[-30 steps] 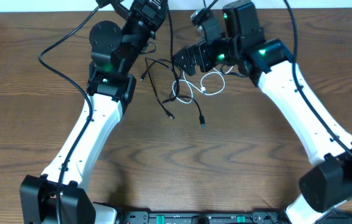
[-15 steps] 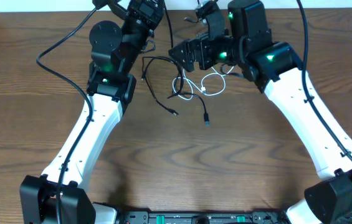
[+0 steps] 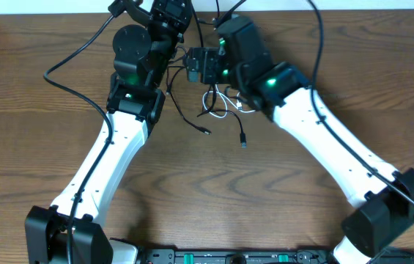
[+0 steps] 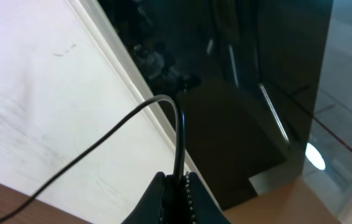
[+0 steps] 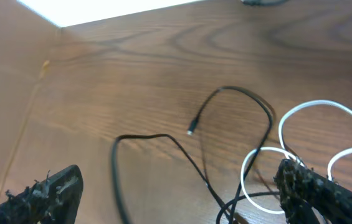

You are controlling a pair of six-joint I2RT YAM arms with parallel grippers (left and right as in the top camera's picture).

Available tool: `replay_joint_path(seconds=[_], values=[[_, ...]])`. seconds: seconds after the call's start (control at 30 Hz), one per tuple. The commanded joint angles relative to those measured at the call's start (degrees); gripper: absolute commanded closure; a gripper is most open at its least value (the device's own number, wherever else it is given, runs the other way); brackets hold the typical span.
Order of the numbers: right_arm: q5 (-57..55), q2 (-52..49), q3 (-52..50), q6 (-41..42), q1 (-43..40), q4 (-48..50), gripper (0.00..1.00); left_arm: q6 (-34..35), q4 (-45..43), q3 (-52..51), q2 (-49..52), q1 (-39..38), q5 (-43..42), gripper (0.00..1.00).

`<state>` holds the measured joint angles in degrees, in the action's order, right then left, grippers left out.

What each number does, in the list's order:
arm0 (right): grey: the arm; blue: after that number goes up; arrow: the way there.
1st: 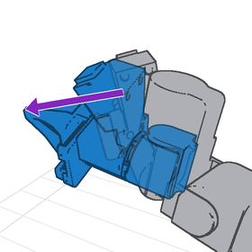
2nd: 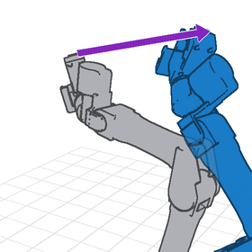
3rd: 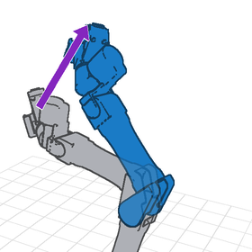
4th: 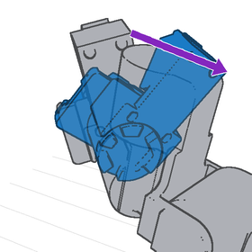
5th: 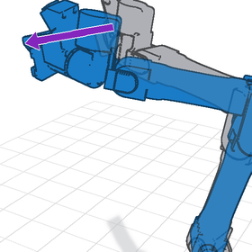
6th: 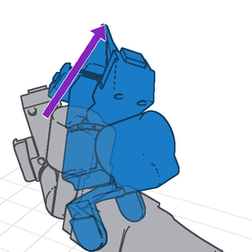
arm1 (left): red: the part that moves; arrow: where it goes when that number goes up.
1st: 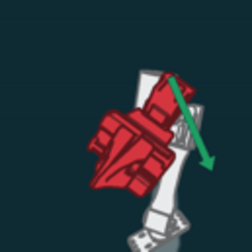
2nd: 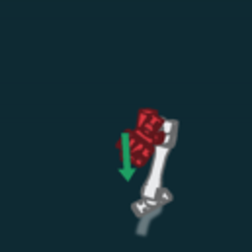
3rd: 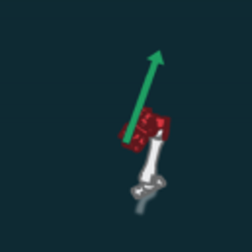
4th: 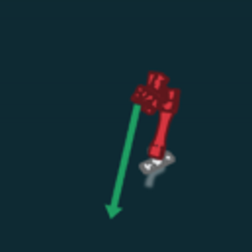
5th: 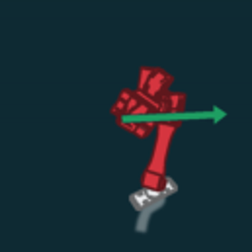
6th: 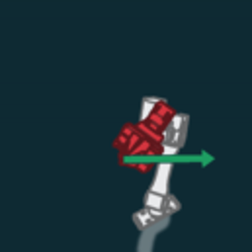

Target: Untangle cables

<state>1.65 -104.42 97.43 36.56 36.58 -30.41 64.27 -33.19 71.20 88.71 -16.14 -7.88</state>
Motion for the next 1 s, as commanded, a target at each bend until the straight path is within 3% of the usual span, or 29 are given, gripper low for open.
replay_joint_path(seconds=[0.0,0.1,0.43,0.6,0.7,0.77,0.9,0.97], values=[[-14.16,-1.14,0.28,9.27,0.44,-0.22,0.06,-0.74,0.22,1.42,-1.03,0.04,2.14,0.93],[-19.54,-1.73,0.28,12.70,0.35,0.50,0.07,-0.74,0.22,1.42,-1.01,0.04,2.14,0.92],[-25.35,-3.65,0.28,13.20,0.22,-1.09,0.12,-0.79,2.67,1.42,-1.07,0.22,3.56,0.93],[-29.24,-3.69,0.28,13.73,-0.24,-6.08,0.33,-0.76,4.79,1.42,-1.18,1.86,4.72,0.93],[-30.67,-3.72,0.26,17.75,-1.70,-11.02,0.56,-0.76,4.98,1.42,-1.60,3.41,4.70,0.92],[-30.08,-3.72,0.26,18.80,-2.95,-13.29,0.63,-0.74,5.38,1.42,-2.14,4.63,4.70,0.93],[-22.29,-3.72,0.28,17.73,-6.58,-16.33,0.83,-0.76,7.34,1.42,-3.89,8.02,4.72,0.93],[-16.61,-3.69,0.28,14.91,-7.85,-16.28,0.88,-0.79,8.90,1.42,-4.48,9.42,4.74,0.93]])
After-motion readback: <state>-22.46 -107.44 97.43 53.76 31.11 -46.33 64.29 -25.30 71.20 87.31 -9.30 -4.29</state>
